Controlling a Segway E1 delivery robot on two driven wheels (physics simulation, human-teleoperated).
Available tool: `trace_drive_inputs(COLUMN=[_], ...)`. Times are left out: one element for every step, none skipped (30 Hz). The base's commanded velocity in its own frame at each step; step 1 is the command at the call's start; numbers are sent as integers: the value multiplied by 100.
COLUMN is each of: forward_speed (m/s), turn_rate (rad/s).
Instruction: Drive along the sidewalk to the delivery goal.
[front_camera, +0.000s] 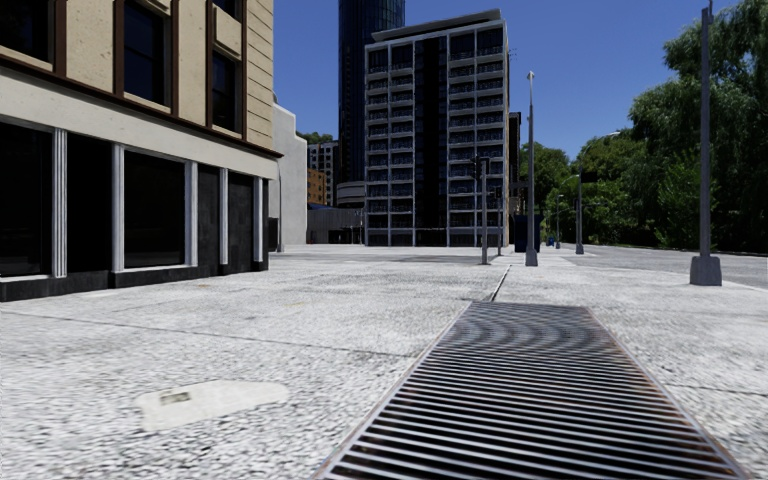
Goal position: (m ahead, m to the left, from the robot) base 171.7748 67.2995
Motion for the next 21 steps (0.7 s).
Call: trace_drive_inputs(forward_speed=[113,132,164,200,200,200,200,200,200,200,200,200,200,200,200,200,200,200,200,200,200], turn_rate=[0,0,0,0,0,0,0,0,0,0,0,0,0,0,0,0,0,0,0,0,0])
